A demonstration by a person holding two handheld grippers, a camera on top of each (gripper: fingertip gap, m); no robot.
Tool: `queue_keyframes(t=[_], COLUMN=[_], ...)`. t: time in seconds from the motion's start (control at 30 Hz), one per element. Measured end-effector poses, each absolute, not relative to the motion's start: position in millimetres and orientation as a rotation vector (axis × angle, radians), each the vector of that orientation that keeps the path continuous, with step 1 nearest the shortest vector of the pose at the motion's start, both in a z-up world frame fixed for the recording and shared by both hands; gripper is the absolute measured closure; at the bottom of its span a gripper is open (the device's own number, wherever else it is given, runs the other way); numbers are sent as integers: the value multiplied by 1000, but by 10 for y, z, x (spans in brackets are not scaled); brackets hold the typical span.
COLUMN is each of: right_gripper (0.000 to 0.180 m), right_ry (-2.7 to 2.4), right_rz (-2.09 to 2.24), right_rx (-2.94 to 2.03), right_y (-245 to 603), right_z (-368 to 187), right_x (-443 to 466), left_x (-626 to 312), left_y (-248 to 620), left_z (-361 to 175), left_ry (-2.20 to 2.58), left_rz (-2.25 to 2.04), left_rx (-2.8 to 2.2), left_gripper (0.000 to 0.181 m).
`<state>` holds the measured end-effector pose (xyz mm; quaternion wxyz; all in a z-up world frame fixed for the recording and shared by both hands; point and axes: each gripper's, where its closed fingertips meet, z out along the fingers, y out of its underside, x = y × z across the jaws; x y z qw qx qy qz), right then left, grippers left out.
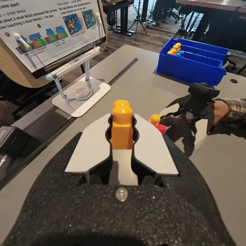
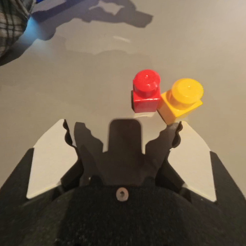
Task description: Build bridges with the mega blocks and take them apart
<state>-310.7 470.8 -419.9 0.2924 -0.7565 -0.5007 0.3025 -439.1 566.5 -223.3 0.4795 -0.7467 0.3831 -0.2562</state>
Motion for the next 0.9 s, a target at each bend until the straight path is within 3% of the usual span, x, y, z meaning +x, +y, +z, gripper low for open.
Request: queue_keyframes(t=[0.9], right_gripper=[36], right_ry=[-1467], right_rz=[819], right_rx=[-1939], right_y=[4593], right_z=[-4188], right_x=[-3251], left_x=[-4335], left_y=[5634], left_z=[-2244], left_ry=[962], left_rz=[-618], left_rx=[-1820], left_gripper=[153])
